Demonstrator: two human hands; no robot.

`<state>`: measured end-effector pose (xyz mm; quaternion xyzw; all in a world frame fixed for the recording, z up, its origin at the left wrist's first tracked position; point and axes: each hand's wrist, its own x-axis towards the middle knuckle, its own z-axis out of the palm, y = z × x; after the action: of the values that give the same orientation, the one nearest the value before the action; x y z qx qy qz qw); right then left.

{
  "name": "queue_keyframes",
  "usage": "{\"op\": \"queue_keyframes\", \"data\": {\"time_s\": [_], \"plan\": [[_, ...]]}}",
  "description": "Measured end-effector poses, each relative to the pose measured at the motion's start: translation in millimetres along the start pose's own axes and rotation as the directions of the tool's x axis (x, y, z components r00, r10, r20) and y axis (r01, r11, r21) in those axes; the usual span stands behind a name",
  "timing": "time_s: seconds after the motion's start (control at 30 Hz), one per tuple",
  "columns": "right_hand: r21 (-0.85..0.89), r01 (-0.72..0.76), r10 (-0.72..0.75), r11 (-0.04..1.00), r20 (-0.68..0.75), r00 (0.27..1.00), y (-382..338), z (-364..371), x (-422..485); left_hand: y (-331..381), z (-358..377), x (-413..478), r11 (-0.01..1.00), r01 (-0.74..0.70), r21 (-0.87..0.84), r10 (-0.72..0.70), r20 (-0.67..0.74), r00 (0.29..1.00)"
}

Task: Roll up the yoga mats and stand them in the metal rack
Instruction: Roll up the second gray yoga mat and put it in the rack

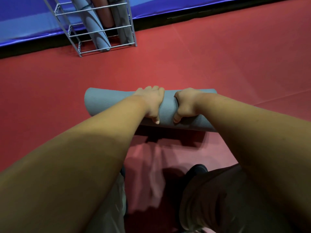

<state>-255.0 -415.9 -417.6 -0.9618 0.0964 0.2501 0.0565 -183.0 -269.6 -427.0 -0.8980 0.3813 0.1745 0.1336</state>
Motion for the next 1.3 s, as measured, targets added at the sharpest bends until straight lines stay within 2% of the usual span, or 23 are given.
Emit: {"op": "queue_keyframes", "data": {"time_s": [0.2,0.4,0.57,0.93,1.07,1.2,1.3], "plan": [[0.038,0.015,-0.016,0.999,0.014,1.0,1,6,1,-4,-8,1,0.998,-0.023,-0.053,0.023,0.002,1.0],[-0.044,0.012,-0.012,0.999,0.002,1.0,1,11,2,-6,-9,1,0.994,0.021,-0.104,-0.015,0.064,0.998],[-0.013,0.012,-0.012,1.0,-0.007,1.0,0,7,6,-6,-6,5,0.992,0.032,-0.122,-0.022,0.082,0.996],[0.029,-0.014,0.014,0.999,-0.001,1.0,2,2,2,-1,-1,4,1.0,0.001,0.027,-0.001,-0.012,1.0],[0.035,-0.003,0.003,0.999,-0.003,1.0,0,7,1,-5,-6,4,1.0,-0.009,-0.022,0.009,0.0,1.0],[-0.062,-0.024,0.022,0.998,-0.03,0.999,-2,9,2,-8,-9,5,0.995,0.029,-0.097,-0.023,0.06,0.998],[-0.038,-0.006,0.005,0.999,-0.024,1.0,-2,5,3,-8,-6,7,0.99,0.048,-0.131,-0.037,0.085,0.996]]}}
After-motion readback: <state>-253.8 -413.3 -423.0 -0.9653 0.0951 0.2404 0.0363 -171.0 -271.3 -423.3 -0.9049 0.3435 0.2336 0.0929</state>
